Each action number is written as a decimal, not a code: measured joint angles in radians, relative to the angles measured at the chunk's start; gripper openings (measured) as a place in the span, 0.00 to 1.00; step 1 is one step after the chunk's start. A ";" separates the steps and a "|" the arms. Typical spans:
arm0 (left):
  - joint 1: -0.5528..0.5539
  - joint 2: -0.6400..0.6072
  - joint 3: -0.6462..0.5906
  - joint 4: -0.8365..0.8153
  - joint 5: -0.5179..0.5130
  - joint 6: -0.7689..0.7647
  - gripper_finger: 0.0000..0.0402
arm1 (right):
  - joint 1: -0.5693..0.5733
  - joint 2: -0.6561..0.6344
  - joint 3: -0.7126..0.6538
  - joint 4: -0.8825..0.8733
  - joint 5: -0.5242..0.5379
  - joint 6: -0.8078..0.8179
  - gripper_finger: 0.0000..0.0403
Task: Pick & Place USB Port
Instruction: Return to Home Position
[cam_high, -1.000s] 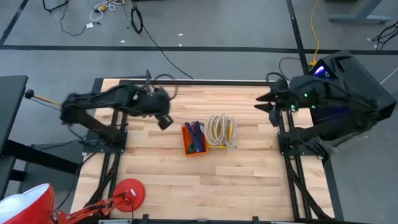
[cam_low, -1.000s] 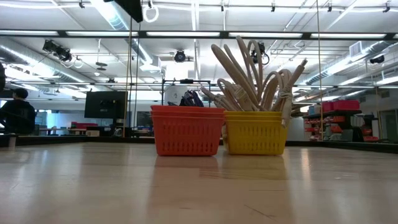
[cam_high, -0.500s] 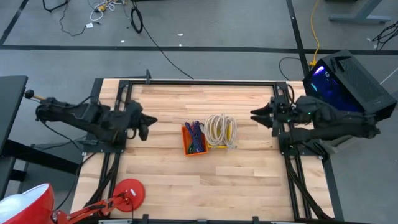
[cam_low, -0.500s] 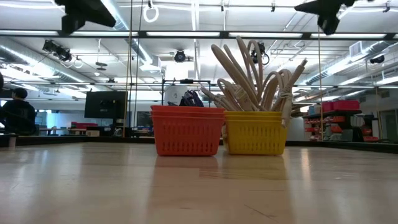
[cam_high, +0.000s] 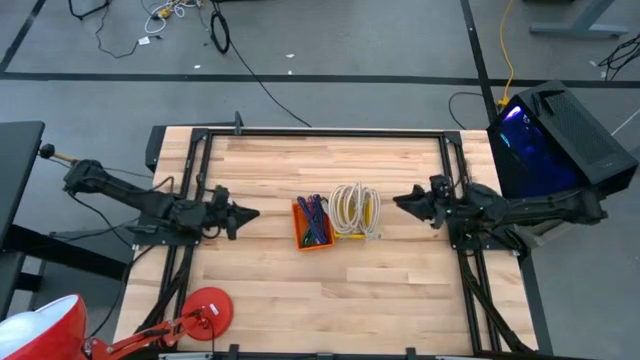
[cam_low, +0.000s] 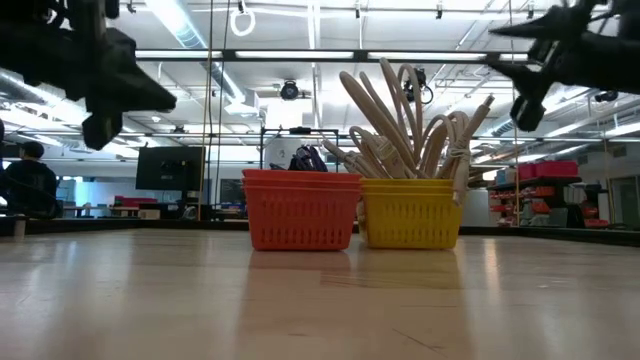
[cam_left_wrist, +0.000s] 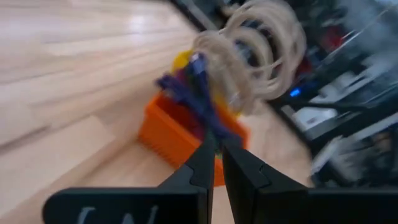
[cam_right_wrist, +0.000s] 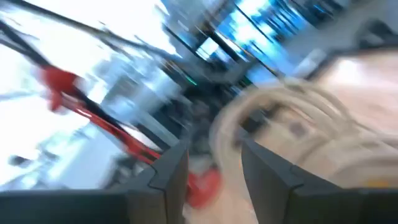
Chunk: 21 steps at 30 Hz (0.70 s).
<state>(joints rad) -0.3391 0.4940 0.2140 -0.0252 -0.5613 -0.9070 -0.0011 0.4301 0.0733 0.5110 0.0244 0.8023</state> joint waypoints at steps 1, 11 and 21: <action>-0.005 -0.004 -0.018 0.051 -0.003 0.004 0.09 | 0.007 -0.001 -0.029 0.085 0.005 0.004 0.38; -0.026 -0.012 -0.165 0.094 -0.058 -0.031 0.07 | 0.052 -0.002 -0.055 -0.119 0.063 -0.010 0.35; -0.040 0.022 -0.203 0.098 -0.112 -0.018 0.07 | 0.078 0.001 -0.055 -0.309 0.152 0.016 0.26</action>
<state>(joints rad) -0.3796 0.5161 0.0109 0.0732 -0.6737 -0.9248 0.0769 0.4307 0.0185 0.2018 0.1761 0.8183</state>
